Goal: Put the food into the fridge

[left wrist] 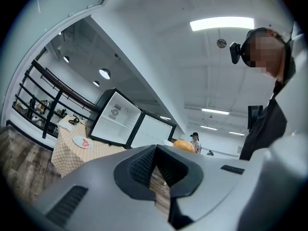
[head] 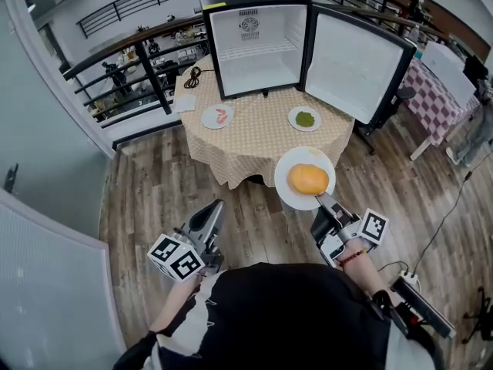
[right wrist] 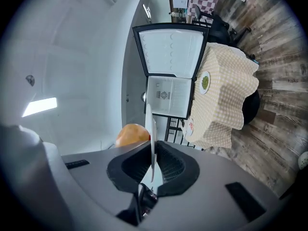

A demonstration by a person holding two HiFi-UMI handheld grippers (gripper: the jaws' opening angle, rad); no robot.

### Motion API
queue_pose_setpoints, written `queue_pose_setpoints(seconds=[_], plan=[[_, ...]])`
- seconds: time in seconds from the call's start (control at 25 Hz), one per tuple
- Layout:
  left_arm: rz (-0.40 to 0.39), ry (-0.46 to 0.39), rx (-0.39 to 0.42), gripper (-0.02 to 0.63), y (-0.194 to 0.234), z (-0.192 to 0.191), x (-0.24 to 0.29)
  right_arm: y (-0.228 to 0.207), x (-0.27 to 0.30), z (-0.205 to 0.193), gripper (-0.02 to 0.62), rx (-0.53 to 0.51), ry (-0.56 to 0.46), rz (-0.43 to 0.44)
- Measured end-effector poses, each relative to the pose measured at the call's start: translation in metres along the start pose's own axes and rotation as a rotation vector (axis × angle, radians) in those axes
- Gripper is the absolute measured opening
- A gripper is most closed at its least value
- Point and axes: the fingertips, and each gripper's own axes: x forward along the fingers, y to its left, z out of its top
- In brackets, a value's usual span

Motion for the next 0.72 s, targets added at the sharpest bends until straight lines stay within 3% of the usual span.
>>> queue_pose_setpoints(seconds=[0.16,0.72], plan=[[0.020,-0.016,0.000,0.014,0.014,0.016,0.034,0.001,0.025,0.032,0.029,0.002,0.011,0.002],[0.042,0.025,0.019,0.014,0.018,-0.018,0.061,-0.031,0.032,0.048,0.029,0.022,0.040,0.014]])
